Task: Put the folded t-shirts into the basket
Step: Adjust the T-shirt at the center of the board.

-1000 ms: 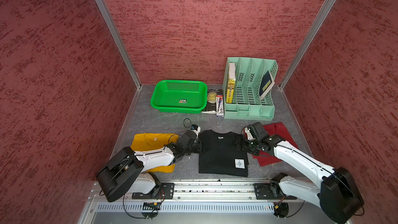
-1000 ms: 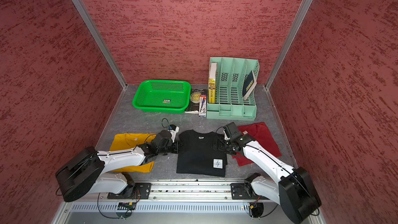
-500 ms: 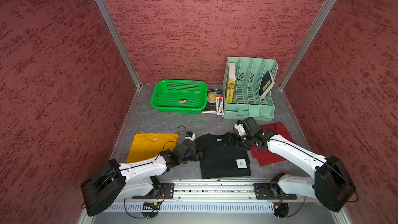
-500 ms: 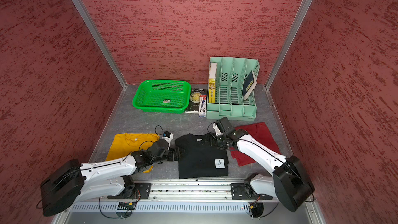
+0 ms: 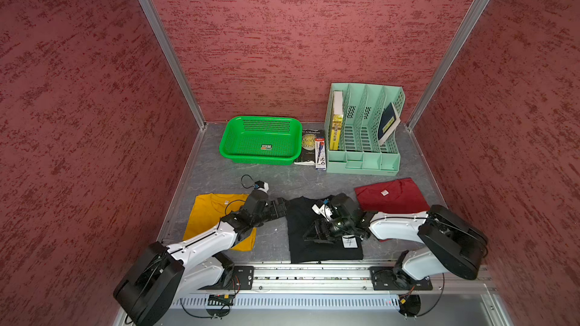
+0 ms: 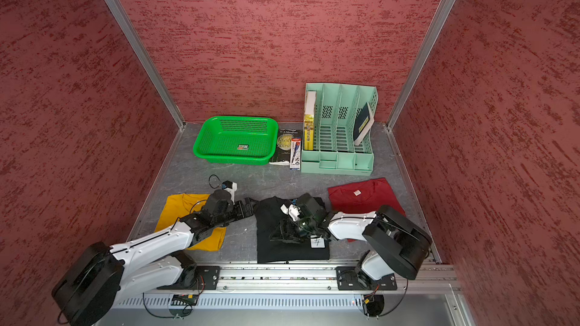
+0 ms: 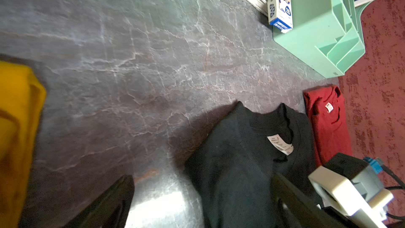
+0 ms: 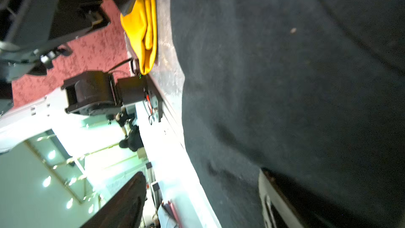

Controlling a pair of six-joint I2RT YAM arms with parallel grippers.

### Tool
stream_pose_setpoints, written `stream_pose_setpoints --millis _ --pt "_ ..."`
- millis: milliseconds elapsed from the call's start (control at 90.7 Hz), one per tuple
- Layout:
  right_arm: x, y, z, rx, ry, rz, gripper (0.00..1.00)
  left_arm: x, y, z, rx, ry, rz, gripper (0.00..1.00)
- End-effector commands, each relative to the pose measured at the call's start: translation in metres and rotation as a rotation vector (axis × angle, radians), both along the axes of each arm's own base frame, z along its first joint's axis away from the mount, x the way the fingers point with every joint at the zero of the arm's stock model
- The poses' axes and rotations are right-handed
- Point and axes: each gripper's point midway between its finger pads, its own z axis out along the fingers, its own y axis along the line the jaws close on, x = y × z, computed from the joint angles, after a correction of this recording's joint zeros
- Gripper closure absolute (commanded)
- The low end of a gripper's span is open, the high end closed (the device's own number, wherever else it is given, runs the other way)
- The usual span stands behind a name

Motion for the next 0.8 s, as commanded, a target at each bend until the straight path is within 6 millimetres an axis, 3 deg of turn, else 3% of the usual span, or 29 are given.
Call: stream_pose_setpoints --millis 0,88,187,309,397,474,595,794 --pt "-0.028 -0.015 -0.014 -0.035 0.084 0.049 0.18 -0.005 -0.012 0.007 -0.057 -0.007 -0.071 0.02" --pt "-0.035 -0.032 -0.01 -0.12 0.037 0.084 0.18 -0.009 -0.016 0.011 -0.098 -0.001 -0.089 0.07" --pt "-0.034 -0.04 0.015 -0.16 -0.047 0.125 0.16 -0.018 -0.027 0.018 -0.163 0.022 -0.14 0.17" --pt "-0.006 -0.042 0.047 -0.235 -0.212 0.091 0.06 -0.03 -0.03 0.014 -0.176 0.062 -0.164 0.25" --pt "0.01 -0.031 0.06 -0.254 -0.197 0.031 0.1 -0.039 -0.024 0.005 -0.146 0.113 -0.155 0.3" --pt "0.013 -0.003 0.07 -0.178 -0.166 0.021 0.2 -0.043 -0.015 0.001 -0.106 0.144 -0.124 0.33" --pt "0.009 0.027 0.07 -0.209 -0.237 0.082 0.23 -0.044 0.001 0.0 -0.066 0.149 -0.052 0.53" --pt "0.033 0.022 0.046 -0.405 -0.337 0.023 0.23 -0.05 -0.01 0.003 -0.136 0.159 -0.098 0.55"
